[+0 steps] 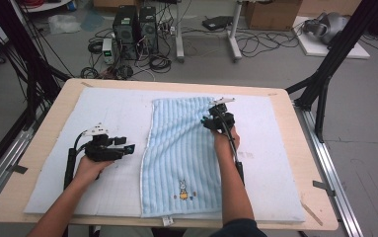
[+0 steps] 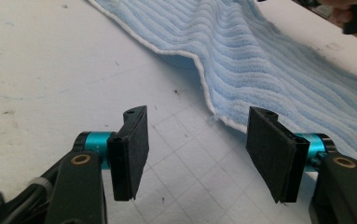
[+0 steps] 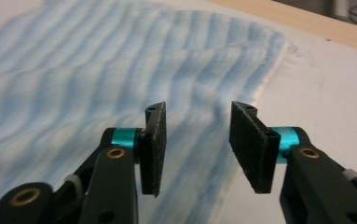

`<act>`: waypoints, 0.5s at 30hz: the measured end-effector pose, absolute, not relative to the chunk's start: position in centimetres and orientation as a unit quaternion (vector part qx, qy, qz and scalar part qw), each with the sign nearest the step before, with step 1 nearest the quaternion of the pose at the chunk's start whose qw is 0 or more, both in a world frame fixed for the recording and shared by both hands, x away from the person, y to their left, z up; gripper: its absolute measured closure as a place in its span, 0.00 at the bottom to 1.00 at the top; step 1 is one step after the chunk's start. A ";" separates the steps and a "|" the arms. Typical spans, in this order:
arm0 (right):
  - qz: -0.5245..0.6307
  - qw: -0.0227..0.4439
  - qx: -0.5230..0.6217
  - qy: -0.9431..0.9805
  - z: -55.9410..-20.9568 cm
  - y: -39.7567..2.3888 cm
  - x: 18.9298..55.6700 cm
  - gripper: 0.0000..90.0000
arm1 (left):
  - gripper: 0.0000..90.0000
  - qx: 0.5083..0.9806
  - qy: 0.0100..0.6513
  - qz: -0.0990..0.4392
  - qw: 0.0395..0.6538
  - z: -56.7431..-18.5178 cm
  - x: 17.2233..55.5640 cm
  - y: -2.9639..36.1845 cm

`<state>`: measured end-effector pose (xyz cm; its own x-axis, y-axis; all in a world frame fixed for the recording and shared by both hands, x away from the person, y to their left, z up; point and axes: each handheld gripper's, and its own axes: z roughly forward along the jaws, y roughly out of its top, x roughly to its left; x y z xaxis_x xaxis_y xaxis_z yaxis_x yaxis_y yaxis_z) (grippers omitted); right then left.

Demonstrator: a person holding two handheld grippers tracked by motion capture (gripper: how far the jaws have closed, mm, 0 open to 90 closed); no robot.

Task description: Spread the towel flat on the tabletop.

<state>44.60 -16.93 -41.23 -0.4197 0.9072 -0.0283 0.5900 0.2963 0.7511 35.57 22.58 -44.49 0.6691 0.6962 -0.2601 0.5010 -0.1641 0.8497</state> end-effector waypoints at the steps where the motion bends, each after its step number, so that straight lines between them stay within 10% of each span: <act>1: 0.348 0.229 0.480 0.772 -41.0 -17.1 43.9 0.60 | 0.45 0.758 0.396 0.096 0.510 -44.5 35.6 22.5; 15: 0.412 0.198 0.412 0.788 -41.4 -19.8 33.0 0.47 | 0.45 0.748 0.409 0.099 0.513 -44.3 36.2 20.8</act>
